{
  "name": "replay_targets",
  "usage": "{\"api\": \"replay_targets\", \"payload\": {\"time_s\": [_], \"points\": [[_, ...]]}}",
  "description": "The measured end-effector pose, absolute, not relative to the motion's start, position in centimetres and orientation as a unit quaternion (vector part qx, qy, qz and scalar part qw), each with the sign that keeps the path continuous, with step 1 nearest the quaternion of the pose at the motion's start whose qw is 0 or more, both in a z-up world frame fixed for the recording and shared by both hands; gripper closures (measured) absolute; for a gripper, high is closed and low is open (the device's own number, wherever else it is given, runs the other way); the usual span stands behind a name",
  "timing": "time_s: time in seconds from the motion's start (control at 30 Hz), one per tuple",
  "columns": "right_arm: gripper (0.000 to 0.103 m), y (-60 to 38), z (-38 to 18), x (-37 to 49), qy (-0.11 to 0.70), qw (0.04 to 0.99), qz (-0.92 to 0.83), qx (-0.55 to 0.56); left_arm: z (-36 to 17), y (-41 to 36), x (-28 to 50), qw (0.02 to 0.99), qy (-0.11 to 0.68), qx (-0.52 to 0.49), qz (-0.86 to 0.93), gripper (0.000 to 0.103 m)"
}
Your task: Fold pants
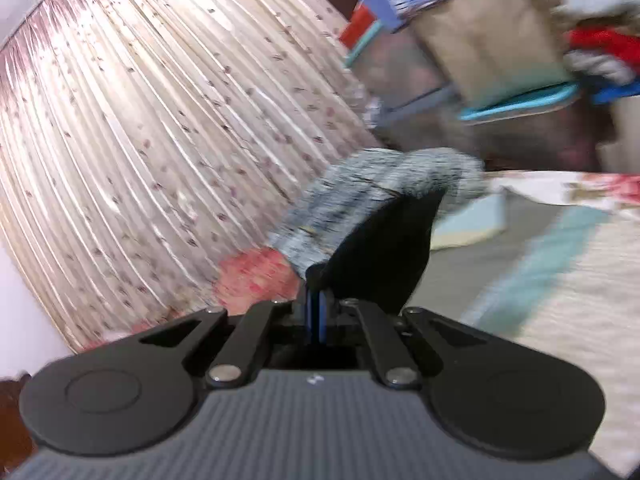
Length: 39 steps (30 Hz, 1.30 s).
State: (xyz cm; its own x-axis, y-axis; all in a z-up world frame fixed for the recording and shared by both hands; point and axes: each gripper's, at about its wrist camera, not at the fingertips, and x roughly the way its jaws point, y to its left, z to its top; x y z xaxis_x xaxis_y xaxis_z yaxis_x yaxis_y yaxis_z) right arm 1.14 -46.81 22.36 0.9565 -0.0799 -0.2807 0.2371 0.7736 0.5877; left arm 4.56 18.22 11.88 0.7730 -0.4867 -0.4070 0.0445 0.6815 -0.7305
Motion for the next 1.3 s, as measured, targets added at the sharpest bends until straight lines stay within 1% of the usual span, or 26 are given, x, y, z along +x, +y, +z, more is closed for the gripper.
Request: {"api": "replay_targets", "payload": {"time_s": [0.03, 0.17, 0.23, 0.27, 0.3, 0.33, 0.37, 0.43, 0.47, 0.5, 0.53, 0.6, 0.67, 0.8, 0.83, 0.97, 1.0, 1.03, 1.07, 1.1, 1.13, 1.17, 1.2, 1.23, 1.27, 1.3], "points": [[0.097, -47.1, 21.3, -0.9, 0.135, 0.933, -0.093, 0.319, 10.9, 17.9, 3.6, 0.866, 0.314, -0.358, -0.154, 0.083], [0.097, -48.4, 13.2, -7.7, 0.251, 0.896, -0.160, 0.330, 4.8, 17.1, 0.3, 0.840, 0.405, -0.337, -0.127, 0.083], [0.092, -48.6, 9.5, -10.0, 0.309, 0.864, -0.199, 0.345, 2.0, 16.9, -1.3, 0.820, 0.449, -0.337, -0.108, 0.082], [0.092, -48.7, 8.2, -11.0, 0.336, 0.847, -0.225, 0.343, 0.9, 16.8, -2.1, 0.810, 0.468, -0.338, -0.102, 0.079], [0.086, -48.6, 7.4, -11.9, 0.347, 0.837, -0.243, 0.347, 0.1, 16.7, -2.8, 0.802, 0.487, -0.334, -0.095, 0.077], [0.072, -48.4, 7.1, -12.8, 0.351, 0.829, -0.250, 0.357, -0.1, 16.8, -3.5, 0.800, 0.493, -0.329, -0.096, 0.079], [0.069, -48.4, 7.1, -13.6, 0.350, 0.823, -0.253, 0.369, 0.2, 17.1, -4.2, 0.802, 0.492, -0.325, -0.097, 0.078], [0.069, -47.7, 8.5, -14.7, 0.339, 0.827, -0.259, 0.366, 1.9, 18.5, -5.3, 0.816, 0.468, -0.323, -0.102, 0.074], [0.069, -47.1, 9.5, -14.7, 0.321, 0.844, -0.251, 0.350, 2.9, 19.5, -5.7, 0.826, 0.449, -0.324, -0.101, 0.065], [0.069, -46.3, 10.7, -14.4, 0.306, 0.861, -0.236, 0.329, 4.0, 20.6, -5.8, 0.839, 0.426, -0.324, -0.092, 0.058], [0.069, -45.4, 11.7, -13.6, 0.296, 0.878, -0.218, 0.308, 4.7, 21.7, -5.5, 0.850, 0.408, -0.325, -0.079, 0.050], [0.069, -43.3, 13.4, -10.7, 0.285, 0.901, -0.165, 0.281, 5.3, 23.4, -3.6, 0.861, 0.386, -0.326, -0.054, 0.050], [0.069, -41.4, 14.1, -6.7, 0.284, 0.912, -0.103, 0.279, 5.2, 24.4, -0.5, 0.867, 0.378, -0.321, -0.036, 0.054], [0.068, -37.2, 12.8, 4.2, 0.298, 0.919, -0.011, 0.259, 3.3, 23.8, 7.0, 0.859, 0.389, -0.330, -0.046, 0.053], [0.062, -36.8, 12.2, 7.0, 0.301, 0.920, 0.006, 0.249, 2.8, 23.2, 8.6, 0.857, 0.394, -0.328, -0.055, 0.052], [0.056, -33.8, 8.9, 16.9, 0.332, 0.918, 0.016, 0.215, 0.7, 19.1, 14.4, 0.851, 0.434, -0.285, -0.082, 0.050], [0.050, -33.3, 7.9, 19.0, 0.339, 0.916, 0.018, 0.212, 0.2, 18.2, 15.2, 0.846, 0.445, -0.279, -0.090, 0.048], [0.044, -32.7, 6.8, 21.1, 0.347, 0.915, 0.019, 0.206, 0.0, 17.9, 15.6, 0.845, 0.449, -0.275, -0.094, 0.041], [0.042, -32.0, 6.2, 21.6, 0.353, 0.914, 0.015, 0.201, -0.1, 17.3, 16.1, 0.846, 0.450, -0.269, -0.097, 0.032], [0.040, -31.3, 5.5, 22.8, 0.360, 0.912, 0.010, 0.196, 0.0, 16.6, 16.5, 0.848, 0.449, -0.261, -0.102, 0.026], [0.040, -30.7, 4.9, 23.0, 0.369, 0.908, 0.009, 0.197, 0.1, 16.0, 16.9, 0.849, 0.450, -0.257, -0.104, 0.024], [0.040, -30.6, 4.1, 23.5, 0.384, 0.900, 0.016, 0.207, 0.1, 15.6, 17.0, 0.848, 0.451, -0.256, -0.105, 0.025], [0.049, -30.2, 3.2, 24.1, 0.406, 0.887, 0.028, 0.219, 0.1, 14.9, 17.2, 0.847, 0.454, -0.253, -0.112, 0.032], [0.087, -30.0, 2.9, 24.1, 0.421, 0.880, 0.033, 0.219, 0.1, 14.3, 17.3, 0.844, 0.461, -0.241, -0.128, 0.059], [0.093, -29.8, 3.2, 24.0, 0.428, 0.880, 0.032, 0.204, 0.2, 13.5, 17.3, 0.841, 0.473, -0.226, -0.138, 0.074], [0.094, -29.9, 4.3, 23.7, 0.421, 0.885, 0.030, 0.200, 0.5, 12.7, 17.1, 0.842, 0.477, -0.210, -0.139, 0.076]]}}
